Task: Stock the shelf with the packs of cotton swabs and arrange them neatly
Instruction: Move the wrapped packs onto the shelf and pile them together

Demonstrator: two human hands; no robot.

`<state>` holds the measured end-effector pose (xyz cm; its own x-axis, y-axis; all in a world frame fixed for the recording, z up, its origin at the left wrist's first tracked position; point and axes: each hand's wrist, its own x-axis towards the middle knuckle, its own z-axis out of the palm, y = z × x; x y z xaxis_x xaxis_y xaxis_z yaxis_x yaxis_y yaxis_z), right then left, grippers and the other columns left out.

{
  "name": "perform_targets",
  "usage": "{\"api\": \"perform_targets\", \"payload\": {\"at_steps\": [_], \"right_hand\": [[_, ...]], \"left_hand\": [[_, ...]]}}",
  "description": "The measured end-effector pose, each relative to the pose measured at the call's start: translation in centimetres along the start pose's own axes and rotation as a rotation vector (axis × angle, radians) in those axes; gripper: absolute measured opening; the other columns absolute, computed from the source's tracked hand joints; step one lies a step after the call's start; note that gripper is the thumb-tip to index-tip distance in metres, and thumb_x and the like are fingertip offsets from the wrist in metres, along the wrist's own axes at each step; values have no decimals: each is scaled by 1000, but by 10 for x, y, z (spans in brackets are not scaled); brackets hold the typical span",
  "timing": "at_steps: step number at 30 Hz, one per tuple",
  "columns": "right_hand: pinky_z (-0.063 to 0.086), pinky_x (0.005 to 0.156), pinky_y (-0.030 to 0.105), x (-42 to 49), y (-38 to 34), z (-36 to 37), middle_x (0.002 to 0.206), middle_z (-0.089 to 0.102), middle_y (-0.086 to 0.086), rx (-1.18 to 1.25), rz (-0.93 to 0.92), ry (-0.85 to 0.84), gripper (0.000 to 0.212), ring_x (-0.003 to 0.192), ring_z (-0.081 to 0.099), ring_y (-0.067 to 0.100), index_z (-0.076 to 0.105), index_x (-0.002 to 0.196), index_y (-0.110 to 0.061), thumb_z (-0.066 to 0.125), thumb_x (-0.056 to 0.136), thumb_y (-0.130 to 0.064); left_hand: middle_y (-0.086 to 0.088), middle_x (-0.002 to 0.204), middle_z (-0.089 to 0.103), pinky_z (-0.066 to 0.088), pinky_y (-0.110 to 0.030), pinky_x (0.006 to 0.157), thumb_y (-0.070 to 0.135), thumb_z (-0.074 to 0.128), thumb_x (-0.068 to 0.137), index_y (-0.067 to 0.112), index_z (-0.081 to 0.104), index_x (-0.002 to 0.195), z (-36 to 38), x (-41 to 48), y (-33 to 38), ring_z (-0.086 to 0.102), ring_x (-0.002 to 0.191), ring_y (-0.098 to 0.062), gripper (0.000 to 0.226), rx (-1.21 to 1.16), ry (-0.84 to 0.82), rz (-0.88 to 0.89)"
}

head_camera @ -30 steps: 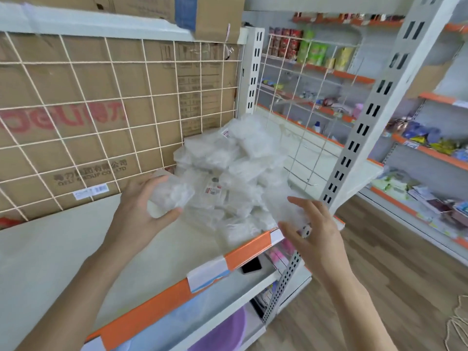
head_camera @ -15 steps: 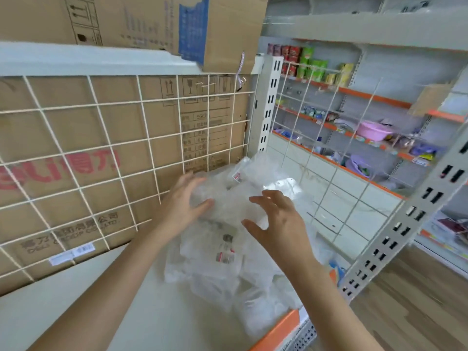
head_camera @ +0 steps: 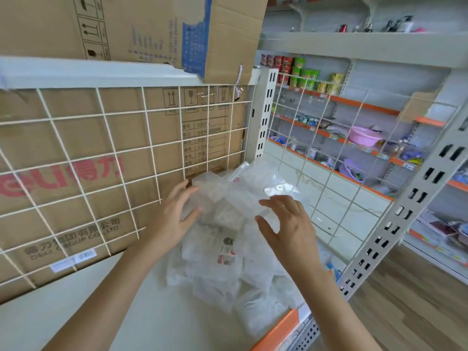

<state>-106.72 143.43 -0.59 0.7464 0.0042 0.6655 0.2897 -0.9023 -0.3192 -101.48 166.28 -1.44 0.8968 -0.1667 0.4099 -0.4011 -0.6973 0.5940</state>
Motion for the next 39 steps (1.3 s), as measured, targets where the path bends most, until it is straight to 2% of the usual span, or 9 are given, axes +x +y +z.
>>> {"api": "perform_targets", "payload": {"at_steps": [5,8,12,17,27,30,34,37,39], "right_hand": [[49,71,32,-34,7,-29,104,63,4,49,14,-29,42,89,62,26,66,108,-14,46,83,-42],[49,74,32,-62,9,-48,107,62,3,90,44,-72,44,95,61,26,64,112,-16,45,84,-45],[46,73,36,-105,9,-70,109,62,3,89,94,-103,35,94,60,30,64,115,-15,65,84,-31],[40,69,30,-158,1,-91,103,61,2,126,140,-149,36,84,58,28,63,114,-16,65,82,-31],[41,77,34,-200,-55,-97,116,58,4,242,99,-265,37,97,56,26,59,121,-19,66,85,-23],[35,72,28,-203,-82,-90,117,58,2,270,51,-292,37,97,57,26,59,122,-18,65,86,-24],[38,68,30,-208,-134,-76,116,59,2,309,-39,-327,35,87,61,32,59,120,-18,65,86,-26],[39,71,30,-217,-187,-67,116,59,3,361,-98,-351,34,85,60,32,60,119,-17,65,87,-27],[38,73,29,-227,-226,-63,115,60,5,396,-139,-370,33,85,61,33,61,119,-15,65,88,-26]], "left_hand": [[-3,142,43,27,-24,102,42,54,89,15,51,133,-27,-51,3,40,130,-18,51,54,29,5],[4,131,49,28,-23,99,58,46,87,16,54,129,-43,-91,4,42,122,-8,60,85,51,5],[6,131,51,29,-25,99,39,52,89,17,55,129,-58,-154,12,43,124,-11,46,115,91,-82],[-6,134,53,32,-35,102,35,52,86,15,56,128,-74,-228,18,48,124,-28,47,201,79,-157],[-10,130,56,30,-34,101,24,65,88,13,59,124,-132,-351,13,50,121,-31,38,280,209,-307],[-9,129,56,35,-33,95,32,57,85,13,59,124,-159,-383,10,52,115,-26,43,306,255,-334],[-7,130,56,32,-25,94,11,65,85,11,59,124,-200,-434,5,50,117,-22,39,326,352,-410],[-8,129,56,33,-33,97,9,65,84,13,58,124,-237,-481,-1,54,113,-29,41,349,398,-472],[-9,126,57,38,-37,91,7,67,83,13,59,123,-264,-516,-2,59,94,-31,41,388,431,-505]]}}
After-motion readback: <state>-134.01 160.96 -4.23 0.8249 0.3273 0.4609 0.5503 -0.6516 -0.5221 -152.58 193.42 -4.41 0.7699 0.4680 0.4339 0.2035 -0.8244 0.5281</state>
